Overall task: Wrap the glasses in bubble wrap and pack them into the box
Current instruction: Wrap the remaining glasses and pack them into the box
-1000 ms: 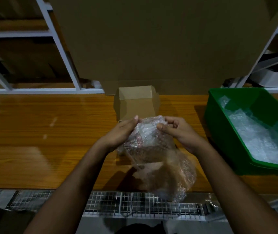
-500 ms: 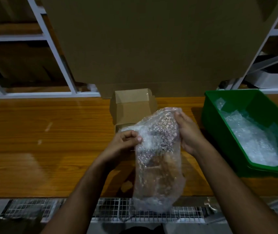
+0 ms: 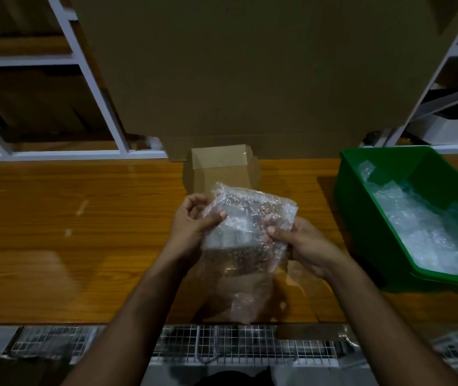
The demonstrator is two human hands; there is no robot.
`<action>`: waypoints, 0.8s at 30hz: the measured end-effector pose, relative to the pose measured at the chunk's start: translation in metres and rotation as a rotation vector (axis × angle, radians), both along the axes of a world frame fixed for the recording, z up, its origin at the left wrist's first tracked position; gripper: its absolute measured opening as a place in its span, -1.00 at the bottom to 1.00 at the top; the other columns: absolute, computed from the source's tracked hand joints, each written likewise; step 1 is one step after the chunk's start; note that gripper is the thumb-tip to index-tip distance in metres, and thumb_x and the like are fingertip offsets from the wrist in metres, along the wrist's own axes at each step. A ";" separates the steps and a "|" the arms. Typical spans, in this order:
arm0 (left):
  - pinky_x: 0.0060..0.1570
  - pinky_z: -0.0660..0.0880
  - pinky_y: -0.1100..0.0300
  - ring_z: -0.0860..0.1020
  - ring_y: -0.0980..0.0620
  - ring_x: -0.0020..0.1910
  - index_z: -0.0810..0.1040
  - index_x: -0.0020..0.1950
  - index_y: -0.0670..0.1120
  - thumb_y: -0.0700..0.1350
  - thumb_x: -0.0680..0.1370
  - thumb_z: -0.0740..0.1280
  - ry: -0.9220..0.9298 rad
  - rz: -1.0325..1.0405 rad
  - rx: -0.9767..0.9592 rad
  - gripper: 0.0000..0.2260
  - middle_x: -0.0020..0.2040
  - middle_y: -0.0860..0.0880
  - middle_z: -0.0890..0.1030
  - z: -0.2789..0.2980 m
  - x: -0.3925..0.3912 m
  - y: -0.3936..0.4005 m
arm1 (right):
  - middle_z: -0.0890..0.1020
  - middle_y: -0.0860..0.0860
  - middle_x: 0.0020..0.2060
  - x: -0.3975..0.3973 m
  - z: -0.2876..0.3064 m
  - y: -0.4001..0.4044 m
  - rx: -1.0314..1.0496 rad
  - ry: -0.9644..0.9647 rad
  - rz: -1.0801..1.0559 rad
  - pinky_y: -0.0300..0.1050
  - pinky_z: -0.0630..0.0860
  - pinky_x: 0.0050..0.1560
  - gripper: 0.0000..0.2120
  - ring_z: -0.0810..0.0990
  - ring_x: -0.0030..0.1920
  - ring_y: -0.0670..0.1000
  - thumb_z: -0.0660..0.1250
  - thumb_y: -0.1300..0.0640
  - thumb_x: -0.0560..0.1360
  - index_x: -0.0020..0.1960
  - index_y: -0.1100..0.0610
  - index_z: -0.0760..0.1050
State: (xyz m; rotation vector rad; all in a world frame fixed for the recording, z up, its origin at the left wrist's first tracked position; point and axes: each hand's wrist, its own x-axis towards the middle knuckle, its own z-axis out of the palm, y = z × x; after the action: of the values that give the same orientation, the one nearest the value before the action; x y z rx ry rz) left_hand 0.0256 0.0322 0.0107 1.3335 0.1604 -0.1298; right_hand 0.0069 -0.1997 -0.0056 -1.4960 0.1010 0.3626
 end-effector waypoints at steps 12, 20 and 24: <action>-0.05 0.60 0.11 0.67 -0.10 0.05 0.60 0.02 -0.18 -0.19 0.57 0.38 0.122 -0.309 0.057 -0.93 0.01 -0.13 0.71 -0.003 -0.005 0.006 | 0.69 -0.04 -0.17 -0.009 0.011 -0.029 0.208 0.042 0.158 -0.19 0.58 -0.38 -0.56 0.64 -0.28 -0.07 0.41 0.15 0.42 0.29 0.14 0.47; 0.09 0.58 -0.07 0.65 -0.12 0.09 0.56 0.26 -0.14 -0.20 0.43 0.47 -0.077 -0.289 0.170 -0.60 0.16 -0.20 0.65 0.017 -0.007 0.024 | 0.58 0.07 -0.21 -0.005 0.011 -0.035 0.128 -0.165 0.000 -0.20 0.47 -0.42 -0.52 0.49 -0.32 0.00 0.47 0.11 0.41 0.29 0.18 0.48; -0.22 0.63 0.15 0.67 0.00 -0.15 0.62 -0.11 -0.08 -0.34 0.51 0.35 -0.185 -0.192 0.050 -0.83 -0.08 -0.07 0.69 0.023 -0.006 0.028 | 0.69 0.08 -0.06 -0.003 0.020 -0.038 0.240 -0.358 -0.097 -0.05 0.58 -0.11 -0.44 0.64 -0.09 0.09 0.64 -0.07 0.24 0.17 0.08 0.60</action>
State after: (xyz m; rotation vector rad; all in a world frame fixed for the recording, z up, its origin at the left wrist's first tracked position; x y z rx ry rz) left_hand 0.0191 0.0602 0.0339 1.4015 -0.1221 -0.1649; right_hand 0.0042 -0.2377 0.0141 -1.2915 -0.1502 0.0232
